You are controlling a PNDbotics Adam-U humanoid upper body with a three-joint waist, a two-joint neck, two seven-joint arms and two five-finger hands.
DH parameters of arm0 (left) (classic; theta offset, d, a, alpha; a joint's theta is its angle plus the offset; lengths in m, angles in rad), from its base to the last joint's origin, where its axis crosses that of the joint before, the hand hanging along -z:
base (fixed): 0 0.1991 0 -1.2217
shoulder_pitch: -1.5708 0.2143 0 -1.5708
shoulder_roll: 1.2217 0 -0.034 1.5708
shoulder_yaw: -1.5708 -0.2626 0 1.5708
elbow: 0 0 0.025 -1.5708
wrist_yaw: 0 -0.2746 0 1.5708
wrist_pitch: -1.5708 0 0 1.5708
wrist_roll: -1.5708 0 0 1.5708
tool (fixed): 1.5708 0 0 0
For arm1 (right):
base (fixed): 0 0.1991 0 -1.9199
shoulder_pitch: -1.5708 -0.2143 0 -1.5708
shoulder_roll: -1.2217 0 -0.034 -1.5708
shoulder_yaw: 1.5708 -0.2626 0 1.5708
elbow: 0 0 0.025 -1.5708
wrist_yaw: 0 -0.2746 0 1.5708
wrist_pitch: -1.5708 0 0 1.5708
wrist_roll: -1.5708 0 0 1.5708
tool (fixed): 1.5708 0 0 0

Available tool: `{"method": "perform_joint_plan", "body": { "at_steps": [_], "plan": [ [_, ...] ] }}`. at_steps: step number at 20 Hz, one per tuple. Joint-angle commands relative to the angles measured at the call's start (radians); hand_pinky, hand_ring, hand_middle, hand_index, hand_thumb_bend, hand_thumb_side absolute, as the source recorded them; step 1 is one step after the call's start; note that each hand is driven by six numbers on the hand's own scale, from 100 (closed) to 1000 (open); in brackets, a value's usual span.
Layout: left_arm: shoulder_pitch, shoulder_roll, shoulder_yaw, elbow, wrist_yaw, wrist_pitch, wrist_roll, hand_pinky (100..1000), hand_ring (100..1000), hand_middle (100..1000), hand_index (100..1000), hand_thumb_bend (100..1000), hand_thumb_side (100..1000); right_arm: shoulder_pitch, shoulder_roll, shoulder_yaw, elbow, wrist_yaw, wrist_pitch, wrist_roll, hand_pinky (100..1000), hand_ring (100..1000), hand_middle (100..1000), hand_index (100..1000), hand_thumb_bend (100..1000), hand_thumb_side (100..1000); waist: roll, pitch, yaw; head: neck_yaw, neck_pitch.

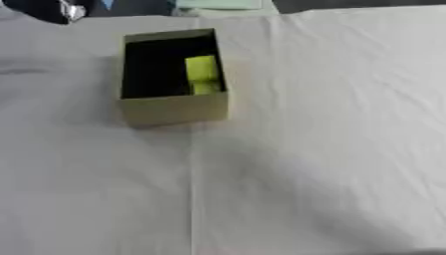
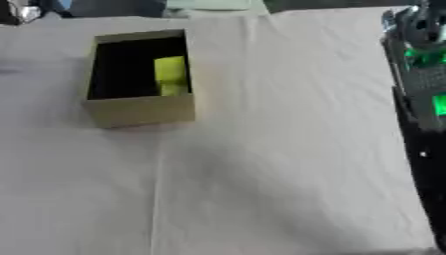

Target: Pick up objects on the table and place them in the box.

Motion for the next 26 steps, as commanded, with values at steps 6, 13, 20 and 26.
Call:
{"method": "perform_joint_plan", "body": {
  "at_steps": [6, 13, 20, 26],
  "plan": [
    [0.005, 0.049, -0.028, -0.171, 0.126, 0.073, -0.013, 100, 338, 408, 600, 132, 100, -0.031, -0.009, 0.003, -0.016, 0.005, -0.005, 0.008, 815, 752, 458, 878, 100, 907, 0.001, -0.012, 0.000, -0.003, 0.007],
    [0.012, 0.046, -0.038, -0.246, 0.169, 0.110, -0.031, 100, 335, 404, 599, 106, 100, -0.031, -0.005, 0.001, -0.016, 0.007, -0.005, 0.007, 814, 752, 458, 878, 100, 907, -0.002, -0.014, -0.003, -0.003, 0.007],
    [0.020, 0.030, -0.056, -0.242, 0.152, 0.126, -0.045, 100, 338, 407, 596, 128, 100, -0.027, 0.000, 0.001, -0.016, 0.006, -0.006, 0.005, 814, 752, 458, 878, 100, 909, -0.001, -0.017, -0.006, -0.007, 0.007],
    [0.033, -0.009, -0.085, -0.169, 0.030, 0.091, -0.067, 100, 362, 429, 593, 236, 100, -0.024, 0.007, -0.001, -0.016, 0.004, -0.007, 0.002, 814, 752, 458, 878, 100, 912, 0.000, -0.018, -0.008, -0.005, 0.007]
  ]
}}
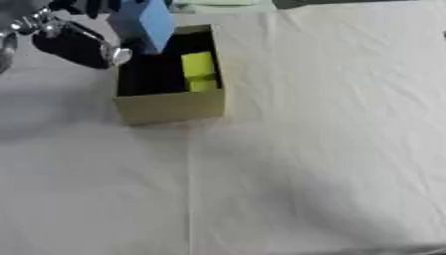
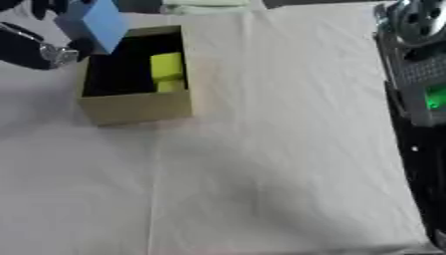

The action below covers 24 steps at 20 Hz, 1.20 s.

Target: Pick up objects on the table and place them in the box.

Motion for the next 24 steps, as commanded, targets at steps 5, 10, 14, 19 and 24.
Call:
{"method": "perform_joint_plan", "body": {
  "at_steps": [5, 10, 14, 19, 24],
  "plan": [
    [0.011, -0.046, -0.027, 0.095, -0.158, -0.075, -0.006, 100, 375, 439, 559, 284, 100, -0.009, -0.002, -0.009, -0.016, 0.001, -0.003, -0.005, 813, 751, 457, 878, 100, 915, 0.000, -0.018, -0.005, 0.001, 0.006],
    [0.021, -0.085, -0.044, 0.160, -0.240, -0.121, 0.018, 100, 420, 472, 547, 316, 100, -0.009, -0.002, -0.009, -0.016, -0.002, -0.001, -0.006, 813, 751, 455, 879, 100, 920, -0.001, -0.012, -0.004, 0.003, 0.006],
    [0.024, -0.104, -0.050, 0.204, -0.290, -0.142, 0.011, 100, 441, 495, 566, 332, 100, -0.012, -0.004, -0.009, -0.016, -0.004, 0.001, -0.006, 813, 750, 453, 879, 100, 924, -0.004, -0.005, -0.001, 0.007, 0.006],
    [0.029, -0.115, -0.047, 0.223, -0.332, -0.141, -0.014, 108, 466, 521, 598, 384, 100, -0.016, -0.008, -0.009, -0.016, -0.006, 0.004, -0.007, 813, 750, 450, 879, 100, 928, -0.008, 0.003, 0.004, 0.015, 0.006],
    [0.034, -0.118, -0.043, 0.233, -0.387, -0.128, -0.051, 251, 539, 617, 678, 451, 100, -0.016, -0.010, -0.010, -0.016, -0.007, 0.007, -0.008, 812, 749, 448, 879, 100, 931, -0.012, 0.007, 0.006, 0.019, 0.006]
  ]
}}
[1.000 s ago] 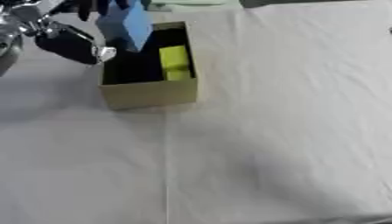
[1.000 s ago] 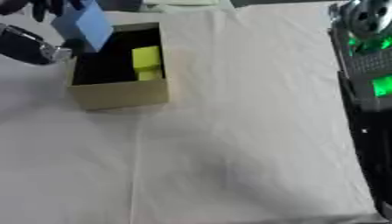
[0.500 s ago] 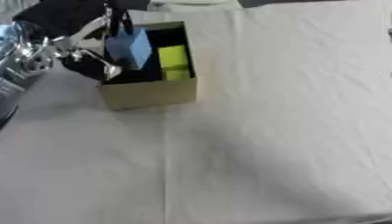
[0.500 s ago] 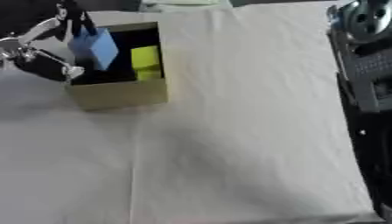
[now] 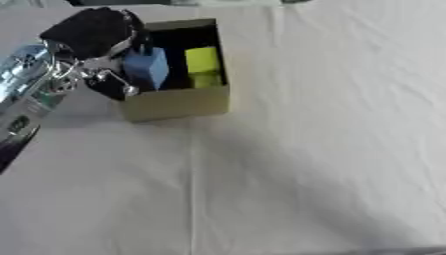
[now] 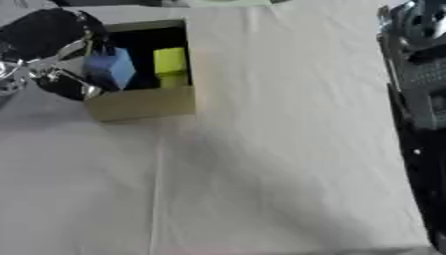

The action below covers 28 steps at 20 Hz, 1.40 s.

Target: Pick up objects on the table and place them in the box.

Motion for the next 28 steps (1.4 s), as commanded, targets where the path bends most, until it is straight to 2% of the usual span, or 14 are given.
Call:
{"method": "perform_joint_plan", "body": {
  "at_steps": [1, 2, 3, 5, 7, 13, 14, 15, 16, 17, 18, 23, 25, 28],
  "plan": [
    [-0.010, 0.008, 0.016, -0.002, -0.034, 0.008, -0.023, 265, 546, 631, 710, 461, 100, -0.016, -0.017, -0.009, -0.016, -0.006, 0.003, -0.002, 812, 749, 448, 879, 100, 932, -0.001, -0.016, 0.001, 0.004, 0.006],
    [-0.009, 0.007, 0.018, -0.003, -0.043, 0.014, -0.024, 307, 578, 701, 805, 494, 115, -0.016, -0.018, -0.009, -0.016, -0.007, 0.003, -0.003, 812, 749, 447, 879, 100, 933, -0.002, -0.015, 0.002, 0.005, 0.006],
    [-0.007, 0.006, 0.019, -0.005, -0.050, 0.019, -0.024, 355, 621, 758, 849, 507, 189, -0.016, -0.018, -0.009, -0.016, -0.007, 0.004, -0.003, 812, 749, 447, 879, 100, 932, -0.002, -0.015, 0.002, 0.005, 0.006],
    [-0.005, 0.007, 0.021, -0.013, -0.061, 0.026, -0.019, 507, 749, 859, 934, 517, 311, -0.017, -0.018, -0.009, -0.016, -0.007, 0.004, -0.003, 812, 749, 447, 879, 100, 932, -0.003, -0.015, 0.002, 0.006, 0.006],
    [-0.004, 0.009, 0.030, -0.026, -0.073, 0.038, -0.001, 550, 789, 918, 989, 531, 419, -0.017, -0.019, -0.010, -0.016, -0.007, 0.005, -0.004, 812, 749, 447, 879, 100, 933, -0.003, -0.015, 0.003, 0.007, 0.006],
    [0.002, 0.012, 0.079, -0.083, -0.069, 0.092, 0.062, 507, 758, 883, 959, 411, 432, -0.019, -0.019, -0.010, -0.016, -0.004, 0.006, -0.005, 813, 750, 450, 879, 100, 930, -0.004, -0.019, 0.008, 0.004, 0.006],
    [0.005, 0.013, 0.088, -0.095, -0.062, 0.102, 0.072, 491, 748, 876, 951, 357, 463, -0.020, -0.019, -0.010, -0.016, -0.003, 0.005, -0.005, 813, 751, 452, 878, 100, 927, -0.003, -0.019, 0.008, 0.002, 0.006],
    [0.008, 0.013, 0.101, -0.112, -0.052, 0.115, 0.084, 485, 744, 874, 949, 341, 469, -0.021, -0.019, -0.011, -0.016, -0.001, 0.004, -0.007, 813, 751, 453, 878, 100, 926, -0.003, -0.021, 0.008, 0.000, 0.006],
    [0.011, 0.014, 0.119, -0.135, -0.039, 0.129, 0.100, 463, 728, 868, 947, 256, 488, -0.023, -0.018, -0.013, -0.016, 0.001, 0.002, -0.009, 814, 752, 457, 877, 100, 921, -0.003, -0.022, 0.008, -0.003, 0.006],
    [0.015, 0.015, 0.139, -0.163, -0.021, 0.144, 0.118, 460, 726, 867, 947, 247, 489, -0.024, -0.018, -0.014, -0.016, 0.003, 0.000, -0.012, 814, 752, 457, 877, 100, 920, -0.002, -0.024, 0.009, -0.006, 0.006],
    [0.019, 0.017, 0.162, -0.197, 0.001, 0.161, 0.142, 442, 707, 857, 947, 189, 489, -0.025, -0.018, -0.015, -0.016, 0.006, -0.003, -0.014, 814, 753, 460, 877, 100, 915, -0.002, -0.025, 0.010, -0.009, 0.006],
    [0.043, 0.013, 0.281, -0.348, 0.128, 0.216, 0.314, 403, 655, 810, 920, 116, 466, -0.026, -0.017, -0.023, -0.016, 0.016, -0.015, -0.031, 814, 755, 468, 876, 100, 907, 0.001, -0.031, 0.018, -0.021, 0.006],
    [0.049, 0.002, 0.323, -0.362, 0.191, 0.205, 0.408, 397, 643, 795, 916, 100, 480, -0.025, -0.017, -0.025, -0.016, 0.018, -0.020, -0.037, 814, 755, 471, 875, 100, 901, 0.002, -0.032, 0.020, -0.025, 0.006],
    [0.072, -0.013, 0.385, -0.366, 0.310, 0.149, 0.572, 412, 640, 781, 917, 100, 522, -0.023, -0.016, -0.031, -0.016, 0.018, -0.028, -0.054, 814, 757, 479, 875, 100, 890, 0.004, -0.035, 0.026, -0.028, 0.006]
  ]
}}
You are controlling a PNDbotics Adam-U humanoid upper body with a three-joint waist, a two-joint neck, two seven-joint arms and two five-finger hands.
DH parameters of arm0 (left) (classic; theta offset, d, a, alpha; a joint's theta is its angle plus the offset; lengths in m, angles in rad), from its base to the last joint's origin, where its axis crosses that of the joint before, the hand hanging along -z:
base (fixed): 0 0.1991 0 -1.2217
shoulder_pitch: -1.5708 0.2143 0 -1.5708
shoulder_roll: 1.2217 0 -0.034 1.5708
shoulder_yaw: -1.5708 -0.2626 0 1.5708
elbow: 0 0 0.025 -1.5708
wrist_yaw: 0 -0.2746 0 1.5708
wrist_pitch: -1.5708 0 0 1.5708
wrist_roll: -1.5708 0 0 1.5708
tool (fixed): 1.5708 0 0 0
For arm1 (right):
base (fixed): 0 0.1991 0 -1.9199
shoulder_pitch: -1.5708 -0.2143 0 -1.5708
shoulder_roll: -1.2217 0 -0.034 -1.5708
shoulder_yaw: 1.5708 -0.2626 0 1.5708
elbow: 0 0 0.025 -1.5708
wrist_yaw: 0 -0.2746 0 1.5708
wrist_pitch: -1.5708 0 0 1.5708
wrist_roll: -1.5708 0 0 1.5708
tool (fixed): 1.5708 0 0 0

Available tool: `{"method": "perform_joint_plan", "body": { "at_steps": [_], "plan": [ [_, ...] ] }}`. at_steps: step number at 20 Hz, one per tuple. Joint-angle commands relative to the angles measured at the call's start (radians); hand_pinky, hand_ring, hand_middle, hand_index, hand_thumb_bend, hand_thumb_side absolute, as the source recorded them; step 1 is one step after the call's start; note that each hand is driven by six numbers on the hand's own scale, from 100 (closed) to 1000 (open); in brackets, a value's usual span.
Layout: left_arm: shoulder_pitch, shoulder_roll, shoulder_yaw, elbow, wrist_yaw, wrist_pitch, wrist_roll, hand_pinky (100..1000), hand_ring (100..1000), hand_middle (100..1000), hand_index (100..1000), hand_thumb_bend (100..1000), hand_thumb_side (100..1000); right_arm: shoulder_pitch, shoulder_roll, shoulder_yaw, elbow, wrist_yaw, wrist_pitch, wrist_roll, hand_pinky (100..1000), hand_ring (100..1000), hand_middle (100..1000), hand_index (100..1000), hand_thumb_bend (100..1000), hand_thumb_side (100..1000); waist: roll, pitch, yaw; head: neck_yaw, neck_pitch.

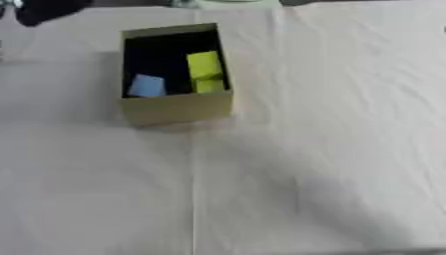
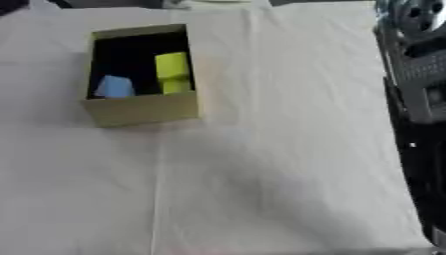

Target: Pick up objects on the table and place them in the box.

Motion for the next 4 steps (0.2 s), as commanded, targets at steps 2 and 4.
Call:
{"method": "perform_joint_plan", "body": {
  "at_steps": [2, 4],
  "plan": [
    [0.024, 0.001, 0.096, -0.022, 0.157, -0.084, 0.219, 428, 647, 779, 918, 100, 553, -0.013, -0.015, -0.017, -0.016, 0.006, -0.010, -0.029, 814, 757, 484, 875, 100, 891, 0.002, -0.022, 0.006, -0.004, 0.005],
    [0.059, 0.010, 0.128, -0.022, 0.218, -0.136, 0.312, 438, 651, 779, 922, 100, 579, -0.014, -0.013, -0.019, -0.016, 0.003, -0.017, -0.042, 814, 758, 488, 874, 100, 891, 0.003, -0.021, 0.008, -0.004, 0.005]
  ]
}}
